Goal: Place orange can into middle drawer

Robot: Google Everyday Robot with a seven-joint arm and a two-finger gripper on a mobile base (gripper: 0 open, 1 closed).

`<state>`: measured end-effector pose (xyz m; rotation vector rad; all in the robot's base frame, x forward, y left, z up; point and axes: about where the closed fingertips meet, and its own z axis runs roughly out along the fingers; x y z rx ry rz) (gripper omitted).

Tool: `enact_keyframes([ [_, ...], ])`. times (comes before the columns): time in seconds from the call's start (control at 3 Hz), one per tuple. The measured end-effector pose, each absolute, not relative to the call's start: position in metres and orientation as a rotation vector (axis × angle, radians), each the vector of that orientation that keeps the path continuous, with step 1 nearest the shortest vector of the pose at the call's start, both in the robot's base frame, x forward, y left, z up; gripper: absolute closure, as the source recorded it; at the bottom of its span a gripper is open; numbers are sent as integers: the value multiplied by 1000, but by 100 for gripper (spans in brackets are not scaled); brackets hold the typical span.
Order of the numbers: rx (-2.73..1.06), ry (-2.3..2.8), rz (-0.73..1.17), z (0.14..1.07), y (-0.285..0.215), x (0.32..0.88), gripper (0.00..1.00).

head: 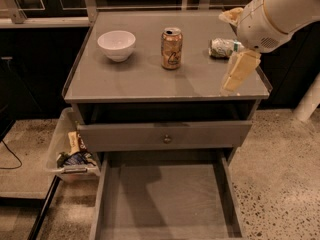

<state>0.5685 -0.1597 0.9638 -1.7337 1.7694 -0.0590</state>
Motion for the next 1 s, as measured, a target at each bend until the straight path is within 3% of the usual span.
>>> enact_keyframes([
  [0.67,-1570,1727,16,936,-156,618,0],
  [1.0,-1474,1680,161,923,-148,646,0],
])
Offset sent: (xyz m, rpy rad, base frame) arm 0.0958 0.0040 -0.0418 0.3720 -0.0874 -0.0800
